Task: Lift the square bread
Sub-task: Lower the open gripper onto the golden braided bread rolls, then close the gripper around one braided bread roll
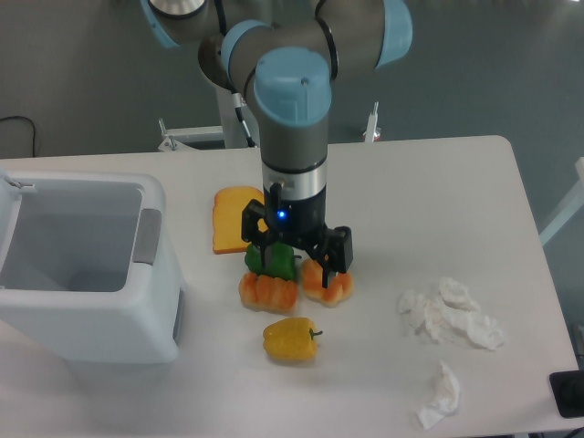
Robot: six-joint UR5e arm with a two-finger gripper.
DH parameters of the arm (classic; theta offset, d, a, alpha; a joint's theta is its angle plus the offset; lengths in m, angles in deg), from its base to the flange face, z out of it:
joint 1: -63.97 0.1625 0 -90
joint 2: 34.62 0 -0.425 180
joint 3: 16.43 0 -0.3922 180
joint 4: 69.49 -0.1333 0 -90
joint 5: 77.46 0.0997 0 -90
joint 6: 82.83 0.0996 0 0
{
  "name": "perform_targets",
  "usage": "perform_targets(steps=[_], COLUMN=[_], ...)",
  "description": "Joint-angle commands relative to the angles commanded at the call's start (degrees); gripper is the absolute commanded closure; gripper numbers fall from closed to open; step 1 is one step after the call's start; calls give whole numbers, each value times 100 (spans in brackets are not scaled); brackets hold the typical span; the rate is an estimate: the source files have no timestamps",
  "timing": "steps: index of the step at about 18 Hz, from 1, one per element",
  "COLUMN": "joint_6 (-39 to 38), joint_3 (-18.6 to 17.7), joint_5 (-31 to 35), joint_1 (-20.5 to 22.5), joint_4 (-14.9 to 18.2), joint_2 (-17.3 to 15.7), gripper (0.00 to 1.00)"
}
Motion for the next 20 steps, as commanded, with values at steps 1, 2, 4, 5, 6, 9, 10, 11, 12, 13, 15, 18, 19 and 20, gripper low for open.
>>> perform_targets(steps=[1, 2, 4, 5, 6, 9, 10, 11, 12, 13, 15, 18, 19, 20], joint_6=[-70, -140, -159, -159, -159, -159, -159, -150, -158, -167, -185, -255, -264, -273], joint_3=[-26, -61, -149, -193, -228, -386, -474, -536, -554, -563, -615, -659, -659, -659], joint_5=[-26, -26, -44, -35, -44, -35, -27, -26, -26, -26, 0, -18, -9, 0], joint_1=[-9, -26, -35, -44, -53, -53, -44, -44, -44, -44, -53, -62, -70, -79], joint_4=[0, 0, 9, 9, 9, 18, 18, 9, 9, 9, 18, 9, 9, 9], joint_2=[18, 35, 53, 70, 105, 158, 202, 229, 246, 307, 439, 518, 562, 606], gripper=[0, 0, 0, 0, 0, 0, 0, 0, 0, 0, 0, 0, 0, 0])
